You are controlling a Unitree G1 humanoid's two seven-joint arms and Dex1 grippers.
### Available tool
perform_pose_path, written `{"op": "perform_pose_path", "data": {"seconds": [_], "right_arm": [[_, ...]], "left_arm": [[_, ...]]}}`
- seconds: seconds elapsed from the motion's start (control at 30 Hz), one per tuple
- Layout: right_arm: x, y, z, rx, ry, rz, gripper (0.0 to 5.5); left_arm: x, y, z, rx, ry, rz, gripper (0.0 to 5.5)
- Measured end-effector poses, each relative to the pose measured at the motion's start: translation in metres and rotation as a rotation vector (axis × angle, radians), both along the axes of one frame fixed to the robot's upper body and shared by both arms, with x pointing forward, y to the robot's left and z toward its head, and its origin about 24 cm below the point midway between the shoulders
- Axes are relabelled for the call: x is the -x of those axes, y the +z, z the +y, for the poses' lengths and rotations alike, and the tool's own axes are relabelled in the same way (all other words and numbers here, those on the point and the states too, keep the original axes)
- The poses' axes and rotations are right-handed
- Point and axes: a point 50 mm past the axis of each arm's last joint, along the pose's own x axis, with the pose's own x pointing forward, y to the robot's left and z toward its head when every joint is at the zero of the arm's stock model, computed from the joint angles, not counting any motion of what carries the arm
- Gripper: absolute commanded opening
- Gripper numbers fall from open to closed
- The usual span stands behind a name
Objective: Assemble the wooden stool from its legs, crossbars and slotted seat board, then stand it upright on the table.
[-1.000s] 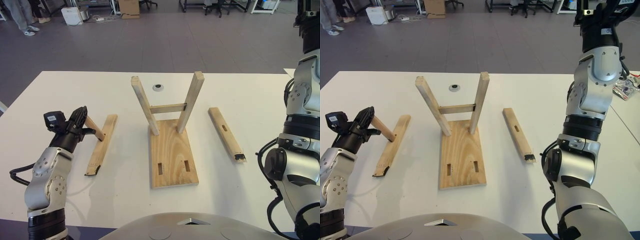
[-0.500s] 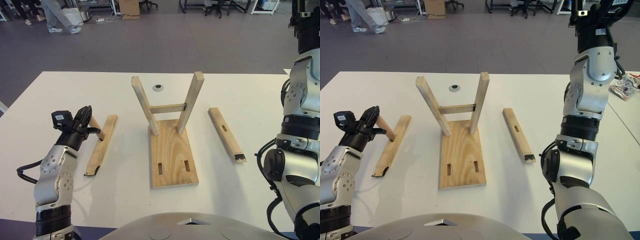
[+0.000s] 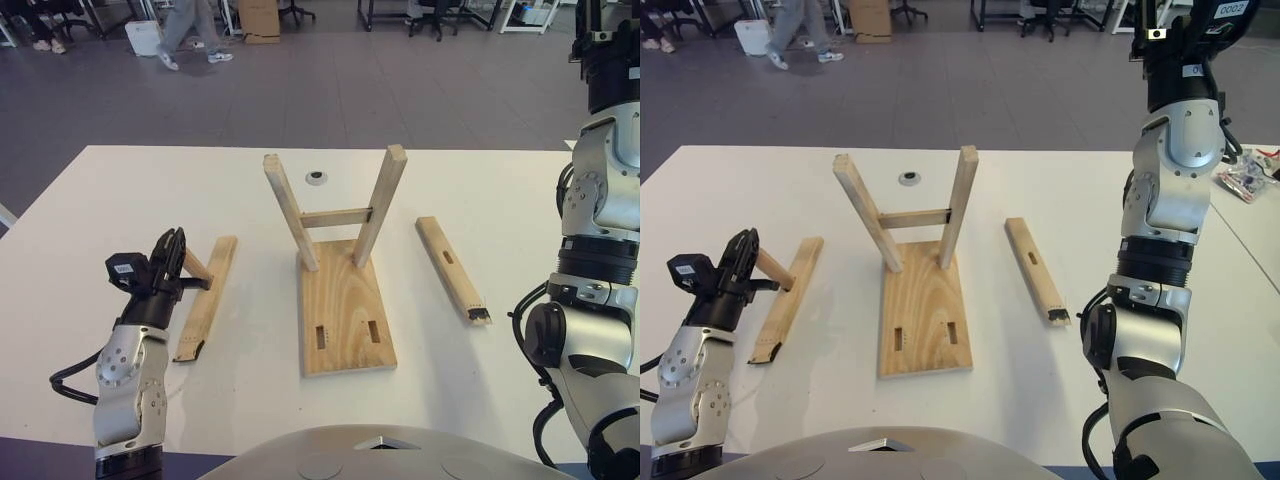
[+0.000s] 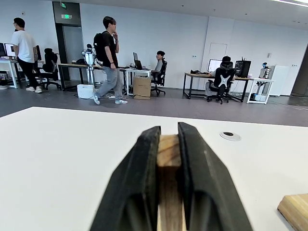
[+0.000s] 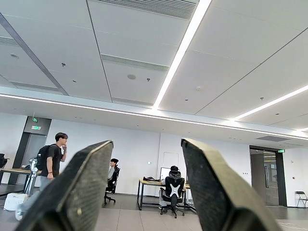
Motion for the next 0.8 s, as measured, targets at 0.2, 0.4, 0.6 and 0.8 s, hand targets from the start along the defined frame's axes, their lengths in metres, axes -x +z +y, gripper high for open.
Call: {"op": "perform_pose_path", "data": {"seconds": [0.2, 0.4, 0.6, 0.8], "right_arm": [[0.000, 0.000, -0.001, -0.010, -0.012, -0.005, 2.65], [0.000, 0.000, -0.001, -0.019, -0.017, -0.006, 2.65], [0.001, -0.005, -0.002, -0.023, -0.025, 0.002, 2.65], [0.004, -0.009, -0.002, -0.025, -0.034, 0.004, 2.65]], "left_arm": [[-0.001, 0.003, 0.001, -0.012, 0.002, -0.023, 0.77], [0.002, -0.002, 0.010, -0.065, 0.073, 0.018, 1.74], [-0.003, -0.002, 0.006, -0.057, 0.037, 0.036, 3.04], [-0.001, -0.015, -0.006, -0.061, -0.046, 0.134, 3.46]]}}
